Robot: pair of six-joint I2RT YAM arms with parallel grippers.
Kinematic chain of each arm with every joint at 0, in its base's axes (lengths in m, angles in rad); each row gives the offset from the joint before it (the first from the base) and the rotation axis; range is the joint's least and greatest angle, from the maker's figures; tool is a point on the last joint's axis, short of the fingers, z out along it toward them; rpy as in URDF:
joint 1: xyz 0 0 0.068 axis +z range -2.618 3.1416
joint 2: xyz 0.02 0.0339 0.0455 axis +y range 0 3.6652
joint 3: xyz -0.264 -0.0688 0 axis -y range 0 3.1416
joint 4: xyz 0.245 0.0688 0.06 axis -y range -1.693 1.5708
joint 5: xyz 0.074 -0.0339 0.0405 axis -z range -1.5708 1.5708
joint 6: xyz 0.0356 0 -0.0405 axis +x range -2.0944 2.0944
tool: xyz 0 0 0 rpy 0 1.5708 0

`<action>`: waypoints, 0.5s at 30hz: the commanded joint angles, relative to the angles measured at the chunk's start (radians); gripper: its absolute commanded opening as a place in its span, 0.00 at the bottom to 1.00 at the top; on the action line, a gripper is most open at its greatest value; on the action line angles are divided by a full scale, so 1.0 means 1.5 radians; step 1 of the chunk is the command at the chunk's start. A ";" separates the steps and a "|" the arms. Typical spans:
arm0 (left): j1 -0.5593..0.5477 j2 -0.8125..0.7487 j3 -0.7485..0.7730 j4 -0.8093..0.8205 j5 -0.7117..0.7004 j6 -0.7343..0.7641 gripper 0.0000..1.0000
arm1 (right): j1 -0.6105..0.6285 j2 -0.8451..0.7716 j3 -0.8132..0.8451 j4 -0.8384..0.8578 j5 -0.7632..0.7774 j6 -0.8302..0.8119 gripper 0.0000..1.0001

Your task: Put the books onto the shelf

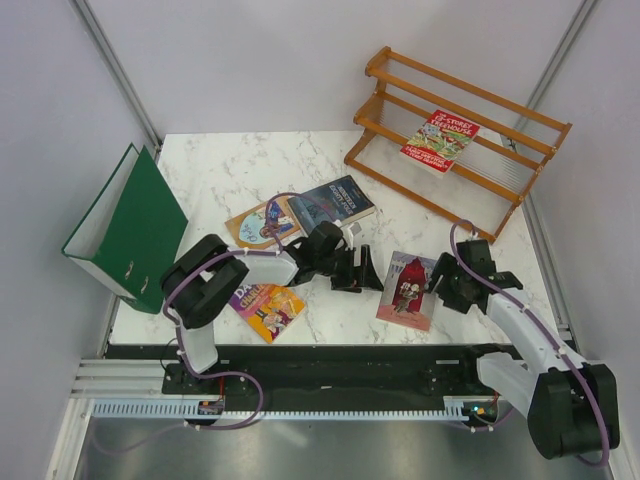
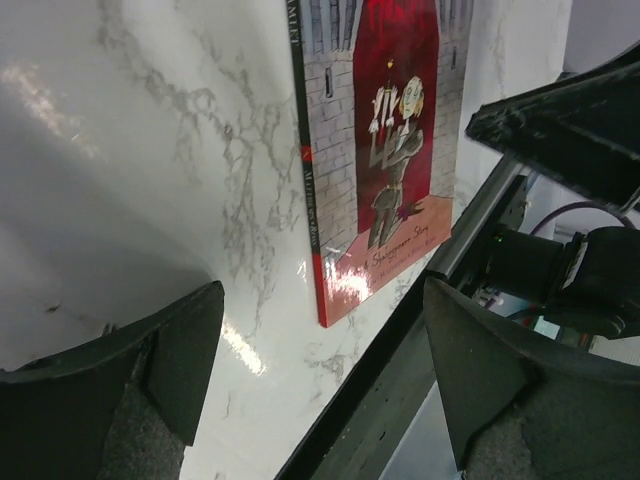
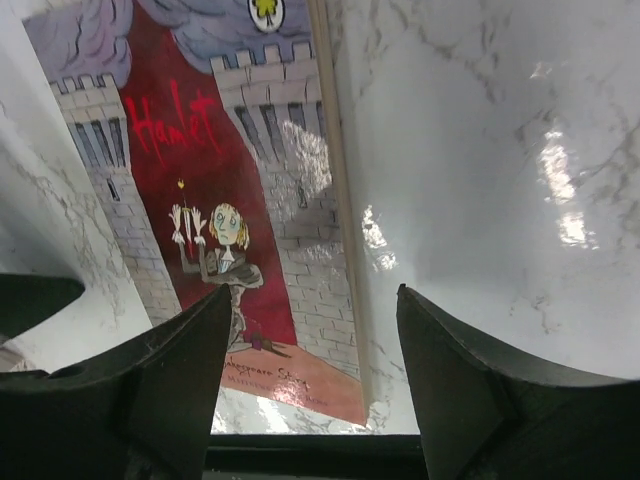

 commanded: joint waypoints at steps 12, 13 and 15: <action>-0.007 0.064 0.032 0.083 0.037 -0.042 0.88 | -0.005 -0.045 -0.092 0.138 -0.173 0.057 0.72; -0.007 0.067 0.032 0.083 0.041 -0.043 0.88 | -0.006 -0.068 -0.095 0.147 -0.182 0.062 0.72; -0.007 0.068 0.035 0.087 0.045 -0.043 0.88 | -0.005 -0.099 -0.102 0.167 -0.203 0.071 0.71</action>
